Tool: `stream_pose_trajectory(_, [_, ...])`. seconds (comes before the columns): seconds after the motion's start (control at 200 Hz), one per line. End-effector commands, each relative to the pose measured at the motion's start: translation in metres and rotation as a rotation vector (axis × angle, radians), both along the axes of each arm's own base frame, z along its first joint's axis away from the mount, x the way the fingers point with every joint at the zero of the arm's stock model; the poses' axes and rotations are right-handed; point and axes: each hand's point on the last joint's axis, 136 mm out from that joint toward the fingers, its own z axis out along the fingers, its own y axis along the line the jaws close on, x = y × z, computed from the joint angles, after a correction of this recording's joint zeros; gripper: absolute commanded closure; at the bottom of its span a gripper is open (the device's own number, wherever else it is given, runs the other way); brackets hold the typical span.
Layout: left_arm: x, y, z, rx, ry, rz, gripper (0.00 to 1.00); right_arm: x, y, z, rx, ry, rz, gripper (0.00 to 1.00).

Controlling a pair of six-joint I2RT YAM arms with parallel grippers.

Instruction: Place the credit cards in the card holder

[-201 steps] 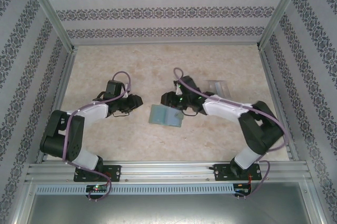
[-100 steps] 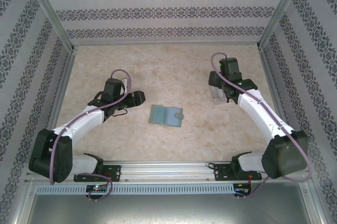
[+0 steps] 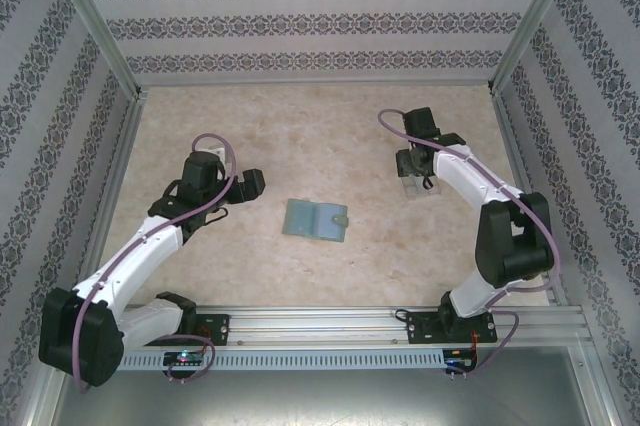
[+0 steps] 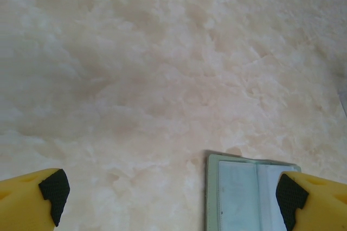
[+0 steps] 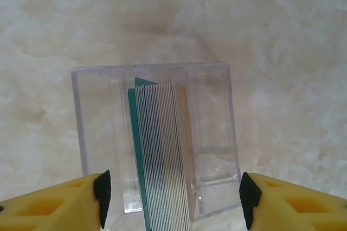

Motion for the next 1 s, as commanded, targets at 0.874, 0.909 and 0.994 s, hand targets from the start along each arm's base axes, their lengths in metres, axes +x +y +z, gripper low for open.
stream_pose_trajectory(0.874, [0.002, -0.002, -0.017, 0.029, 0.046, -0.015, 0.01, 0.01, -0.021, 0.0, -0.344, -0.007, -0.029, 0.94])
stream_pose_trajectory(0.909, [0.001, -0.001, -0.018, 0.033, 0.045, -0.013, 0.01, 0.01, -0.02, 0.001, -0.343, -0.004, -0.027, 0.95])
stream_pose_trajectory(0.994, [0.003, -0.001, -0.018, 0.031, 0.038, -0.01, 0.01, 0.008, -0.015, 0.007, -0.34, -0.015, -0.017, 0.96])
